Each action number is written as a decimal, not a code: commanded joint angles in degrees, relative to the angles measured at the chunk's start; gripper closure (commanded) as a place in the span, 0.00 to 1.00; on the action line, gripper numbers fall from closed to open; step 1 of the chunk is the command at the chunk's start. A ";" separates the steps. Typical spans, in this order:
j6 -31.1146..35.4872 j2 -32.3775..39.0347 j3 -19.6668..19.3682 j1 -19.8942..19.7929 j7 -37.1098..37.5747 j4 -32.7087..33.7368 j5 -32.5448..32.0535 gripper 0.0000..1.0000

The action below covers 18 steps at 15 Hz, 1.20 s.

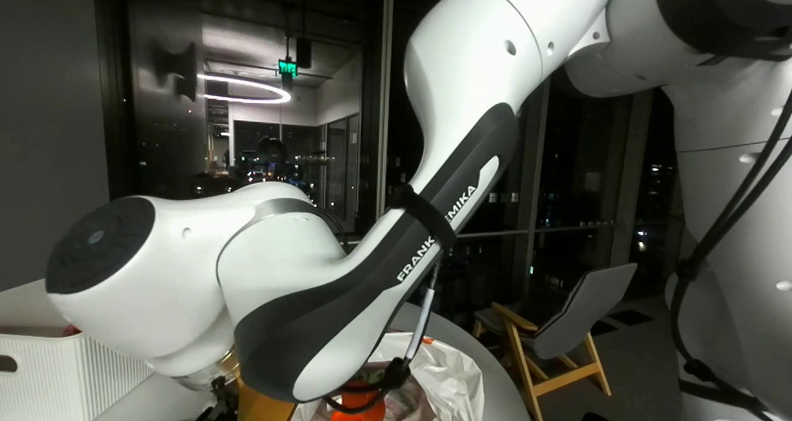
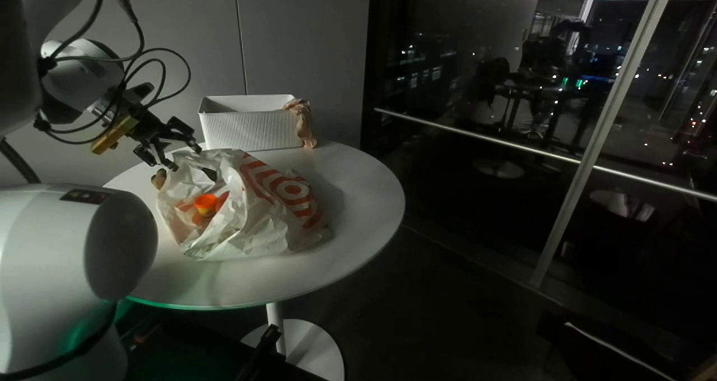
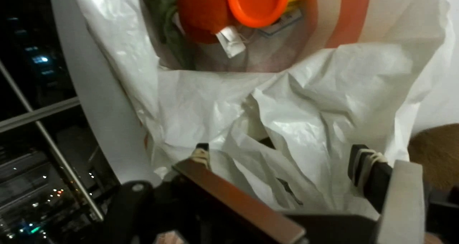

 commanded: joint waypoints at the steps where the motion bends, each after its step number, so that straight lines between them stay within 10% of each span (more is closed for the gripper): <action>1: -8.28 0.08 1.48 1.02 -2.17 3.59 1.75 0.00; 5: -6.23 -0.15 2.94 2.12 -3.02 4.98 -2.12 0.00; 13: 20.30 7.21 1.75 -1.95 -20.38 7.68 2.15 0.00; 18: 16.36 16.64 -0.12 -3.32 -40.25 14.91 11.96 0.00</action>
